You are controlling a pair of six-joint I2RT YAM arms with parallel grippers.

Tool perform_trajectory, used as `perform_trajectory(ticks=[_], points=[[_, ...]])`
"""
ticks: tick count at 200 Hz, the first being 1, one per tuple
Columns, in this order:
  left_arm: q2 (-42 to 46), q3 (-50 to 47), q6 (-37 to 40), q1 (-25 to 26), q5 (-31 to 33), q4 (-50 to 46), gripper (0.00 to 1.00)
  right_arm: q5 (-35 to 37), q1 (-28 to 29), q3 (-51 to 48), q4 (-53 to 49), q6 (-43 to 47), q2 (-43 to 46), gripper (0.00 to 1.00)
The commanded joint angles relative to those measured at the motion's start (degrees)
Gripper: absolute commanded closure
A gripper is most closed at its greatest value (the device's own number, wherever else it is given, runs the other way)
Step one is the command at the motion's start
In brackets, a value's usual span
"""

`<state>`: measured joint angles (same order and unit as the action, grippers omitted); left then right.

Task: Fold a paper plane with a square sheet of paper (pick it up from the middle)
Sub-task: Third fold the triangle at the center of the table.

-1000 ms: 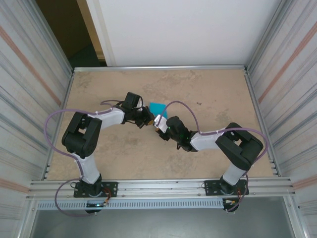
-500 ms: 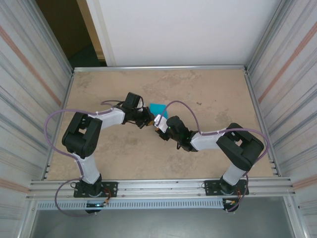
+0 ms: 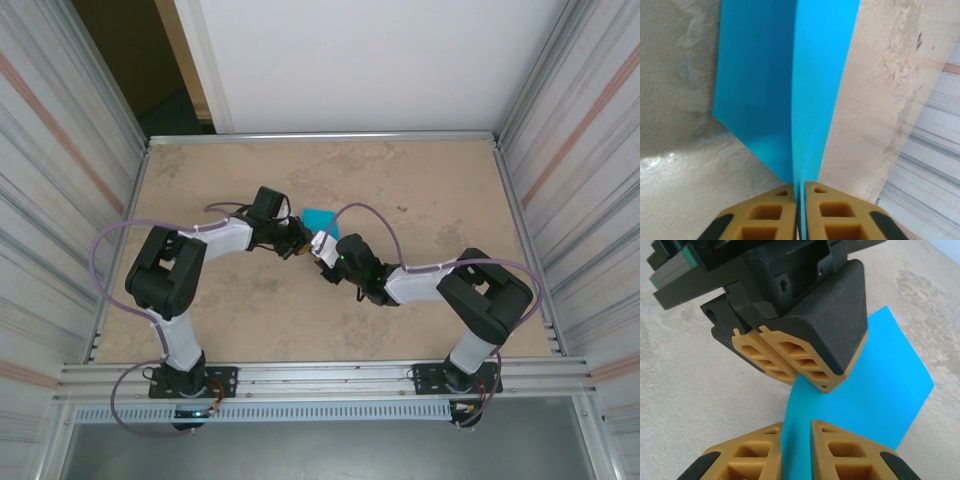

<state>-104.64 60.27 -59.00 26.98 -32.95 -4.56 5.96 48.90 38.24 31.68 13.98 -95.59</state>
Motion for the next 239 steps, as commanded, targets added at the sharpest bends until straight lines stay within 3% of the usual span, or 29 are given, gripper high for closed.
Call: perform_trajectory(ticks=[1, 31, 74, 113, 173, 239], points=[[3.2, 0.0, 1.1, -0.9, 0.6, -2.3, 0.77, -1.7, 0.2, 0.3, 0.4, -1.2, 1.7, 0.85], [8.5, -3.1, 3.5, -5.1, 4.5, -6.7, 0.60, -6.1, -0.4, -0.3, -1.7, -3.1, 2.5, 0.87], [12.6, -5.5, 4.6, -8.5, 4.7, -5.6, 0.57, -12.5, -1.4, -0.7, -4.5, -8.1, 1.9, 1.00], [9.6, -3.6, 5.2, -7.2, 3.5, -4.7, 0.56, -12.0, -2.4, -0.4, -4.9, -9.8, 2.3, 1.00], [4.3, 2.9, 8.4, -4.0, 0.9, -0.6, 0.60, -20.7, -4.1, 0.4, -8.4, -11.9, 3.7, 1.00], [-10.7, 16.7, 15.4, -0.4, 5.9, -12.8, 0.74, -27.7, -5.2, 0.0, -9.2, -16.8, 5.7, 1.00]])
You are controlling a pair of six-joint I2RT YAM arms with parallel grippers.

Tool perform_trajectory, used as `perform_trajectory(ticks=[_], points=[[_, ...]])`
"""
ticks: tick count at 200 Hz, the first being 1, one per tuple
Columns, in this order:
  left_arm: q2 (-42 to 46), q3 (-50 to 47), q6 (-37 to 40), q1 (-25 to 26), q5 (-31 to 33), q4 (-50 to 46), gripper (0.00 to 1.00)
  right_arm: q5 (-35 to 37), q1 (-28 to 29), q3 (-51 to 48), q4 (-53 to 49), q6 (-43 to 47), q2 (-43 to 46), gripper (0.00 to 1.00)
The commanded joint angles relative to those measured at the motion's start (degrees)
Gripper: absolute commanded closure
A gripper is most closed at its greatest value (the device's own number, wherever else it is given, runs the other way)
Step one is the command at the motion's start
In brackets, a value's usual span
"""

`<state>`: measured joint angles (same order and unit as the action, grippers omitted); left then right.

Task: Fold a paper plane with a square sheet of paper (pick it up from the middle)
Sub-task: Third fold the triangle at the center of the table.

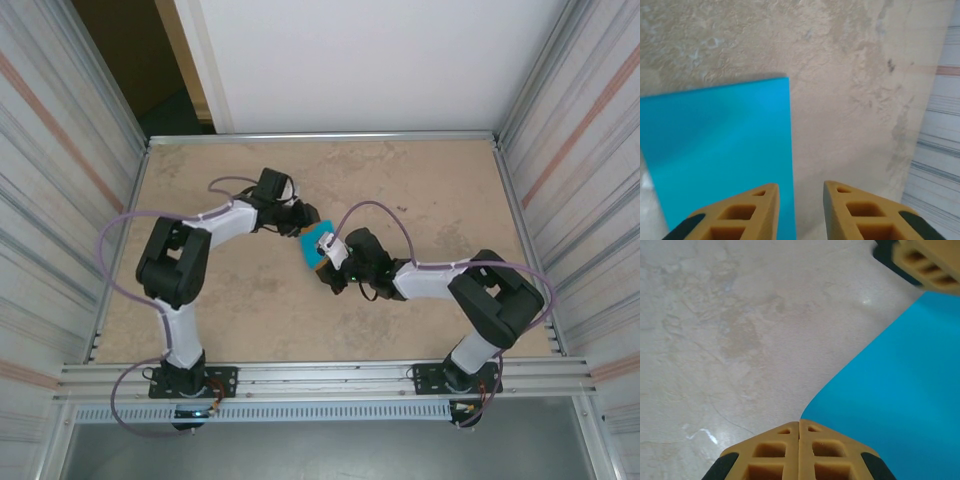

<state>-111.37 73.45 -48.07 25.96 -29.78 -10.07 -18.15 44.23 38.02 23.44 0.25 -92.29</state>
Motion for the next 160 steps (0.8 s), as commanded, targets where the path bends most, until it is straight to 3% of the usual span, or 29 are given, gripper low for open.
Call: perform_trajectory(ticks=[1, 70, 160], points=[[-4.1, 3.6, 4.6, 0.7, 2.7, -7.4, 0.74, -3.6, -0.5, 0.2, -0.9, -3.2, 2.4, 1.00], [-10.1, 7.7, 8.1, 1.5, 5.3, -14.0, 0.85, 0.1, -1.9, 0.5, -1.8, -6.6, 2.2, 1.00], [-12.4, 8.6, 10.5, 1.6, 4.8, -16.4, 0.89, 12.6, -2.4, 3.3, -5.8, -8.6, -1.2, 1.00]])
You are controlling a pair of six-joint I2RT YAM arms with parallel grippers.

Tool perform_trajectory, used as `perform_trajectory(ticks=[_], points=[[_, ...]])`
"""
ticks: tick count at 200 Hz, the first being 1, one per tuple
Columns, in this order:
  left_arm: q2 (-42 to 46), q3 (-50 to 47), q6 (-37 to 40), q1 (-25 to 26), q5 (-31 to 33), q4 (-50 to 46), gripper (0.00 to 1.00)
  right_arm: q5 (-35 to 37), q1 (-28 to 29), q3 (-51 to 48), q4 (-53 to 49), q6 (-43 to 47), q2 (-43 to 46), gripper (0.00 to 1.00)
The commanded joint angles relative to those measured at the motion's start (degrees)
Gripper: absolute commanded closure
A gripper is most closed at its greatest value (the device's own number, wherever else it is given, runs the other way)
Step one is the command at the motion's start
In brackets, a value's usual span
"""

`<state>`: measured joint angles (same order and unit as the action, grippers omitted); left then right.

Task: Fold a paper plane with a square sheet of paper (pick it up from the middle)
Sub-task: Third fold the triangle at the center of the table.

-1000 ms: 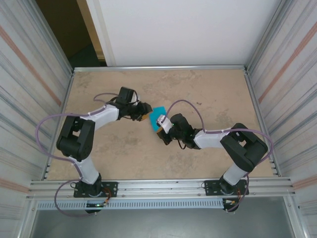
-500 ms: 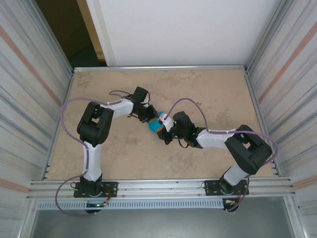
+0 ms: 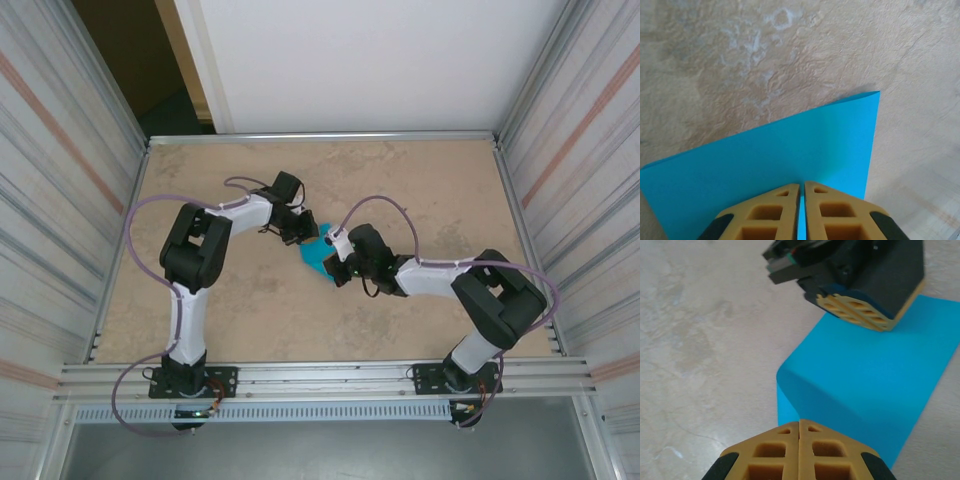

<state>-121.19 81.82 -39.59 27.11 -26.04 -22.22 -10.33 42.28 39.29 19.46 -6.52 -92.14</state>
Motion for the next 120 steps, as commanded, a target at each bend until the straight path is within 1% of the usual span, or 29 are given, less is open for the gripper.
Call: perform_trajectory(ticks=[1, 34, 77, 120], points=[[-2.6, 0.3, 2.1, 0.4, 1.1, -4.2, 0.89, 4.8, -0.5, 2.1, -1.8, -1.8, -1.3, 1.00], [-3.0, 0.8, 3.5, 0.4, 0.4, -4.8, 0.90, 4.8, -1.2, 3.3, -2.2, -1.5, -2.7, 1.00], [-3.7, 1.6, 6.1, 0.5, -1.8, -5.2, 0.91, 1.5, -1.8, 5.3, -3.6, -1.2, -4.9, 1.00], [-4.3, 2.6, 7.4, 0.3, -1.9, -6.1, 0.92, 1.6, -2.2, 7.2, -4.5, -1.4, -6.9, 1.00]])
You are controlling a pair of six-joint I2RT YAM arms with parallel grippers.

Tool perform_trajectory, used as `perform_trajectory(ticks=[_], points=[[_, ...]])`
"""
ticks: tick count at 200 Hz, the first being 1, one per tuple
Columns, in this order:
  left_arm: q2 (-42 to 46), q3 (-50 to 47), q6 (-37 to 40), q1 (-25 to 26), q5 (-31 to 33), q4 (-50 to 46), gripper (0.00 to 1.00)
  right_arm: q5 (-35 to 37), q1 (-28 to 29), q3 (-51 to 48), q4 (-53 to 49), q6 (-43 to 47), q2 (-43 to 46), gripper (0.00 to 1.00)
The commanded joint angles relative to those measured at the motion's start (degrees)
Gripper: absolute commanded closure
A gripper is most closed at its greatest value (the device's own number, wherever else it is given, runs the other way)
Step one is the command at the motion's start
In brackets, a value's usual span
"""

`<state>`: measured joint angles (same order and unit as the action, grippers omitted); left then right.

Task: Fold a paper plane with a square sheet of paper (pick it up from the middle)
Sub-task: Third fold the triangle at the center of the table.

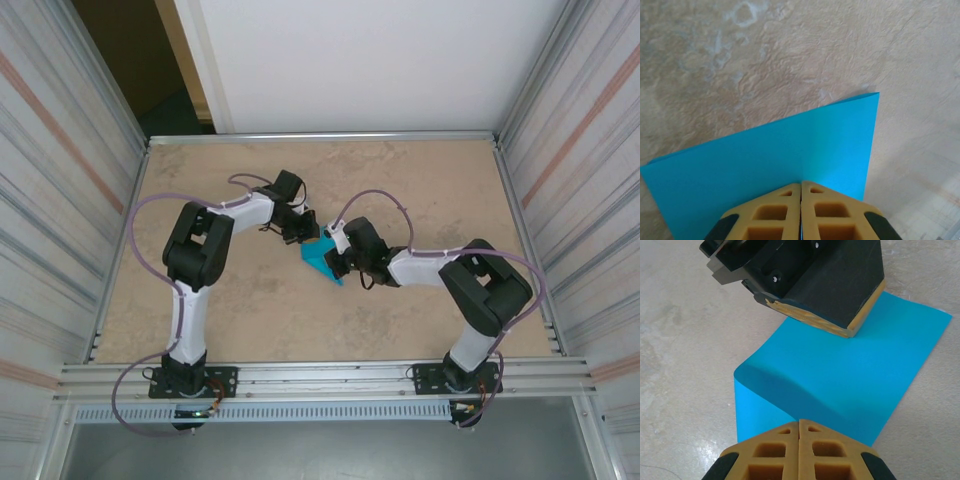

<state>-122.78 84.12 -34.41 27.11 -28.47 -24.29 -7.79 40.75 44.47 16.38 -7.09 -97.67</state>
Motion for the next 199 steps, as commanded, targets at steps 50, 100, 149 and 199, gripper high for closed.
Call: perform_trajectory(ticks=[50, 100, 149, 199], points=[[-3.0, 0.3, 2.1, 0.3, 0.4, -4.1, 0.92, -1.5, -1.0, 2.6, -2.6, -1.2, -2.1, 1.00], [-2.9, 0.4, 1.8, 0.3, 0.3, -3.9, 0.92, -1.9, -1.2, 2.9, -5.7, -2.5, -2.3, 1.00], [-2.8, 0.4, 1.9, 0.3, -0.2, -3.7, 0.93, -2.1, -1.7, 3.9, -6.1, -2.7, -3.6, 1.00], [-2.8, 0.4, 1.9, 0.3, -0.3, -3.7, 0.93, -2.1, -2.0, 4.5, -6.6, -2.7, -4.4, 1.00]])
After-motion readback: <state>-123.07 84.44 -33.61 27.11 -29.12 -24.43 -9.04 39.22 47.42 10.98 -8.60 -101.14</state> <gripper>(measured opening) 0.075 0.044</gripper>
